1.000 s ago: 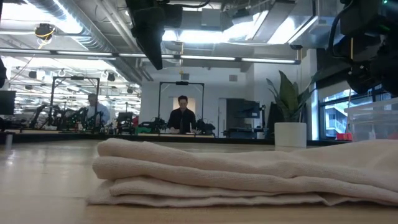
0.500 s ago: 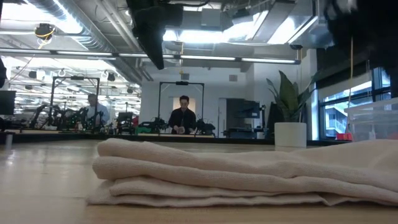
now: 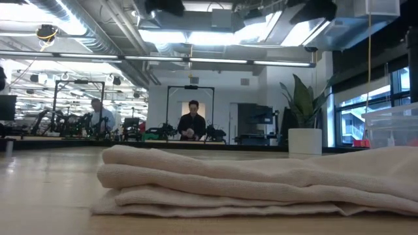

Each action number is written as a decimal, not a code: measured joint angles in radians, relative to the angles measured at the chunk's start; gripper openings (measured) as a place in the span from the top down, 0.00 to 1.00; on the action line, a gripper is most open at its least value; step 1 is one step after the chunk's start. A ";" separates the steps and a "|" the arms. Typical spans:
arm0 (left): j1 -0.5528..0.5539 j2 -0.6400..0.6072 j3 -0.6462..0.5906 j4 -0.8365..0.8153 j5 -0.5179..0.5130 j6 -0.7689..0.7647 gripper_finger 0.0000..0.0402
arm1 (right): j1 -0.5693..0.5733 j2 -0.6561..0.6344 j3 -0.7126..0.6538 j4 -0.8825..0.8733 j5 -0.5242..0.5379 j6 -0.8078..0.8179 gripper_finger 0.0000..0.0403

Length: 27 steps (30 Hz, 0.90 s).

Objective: Pick and placing Produce into tupperware
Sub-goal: Put the yellow lemon into the transparent bin

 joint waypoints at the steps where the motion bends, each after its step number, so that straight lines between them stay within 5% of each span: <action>1: -0.005 -0.024 0.000 -0.019 -0.009 0.000 0.82 | -0.023 0.004 -0.006 0.020 -0.004 -0.021 0.33; 15: -0.099 -0.198 0.000 -0.386 -0.042 -0.204 0.82 | -0.268 0.212 -0.010 0.288 -0.289 -0.262 0.33; 27: -0.118 -0.194 -0.001 -0.565 -0.051 -0.338 0.28 | -0.359 0.322 -0.011 0.326 -0.407 -0.286 0.33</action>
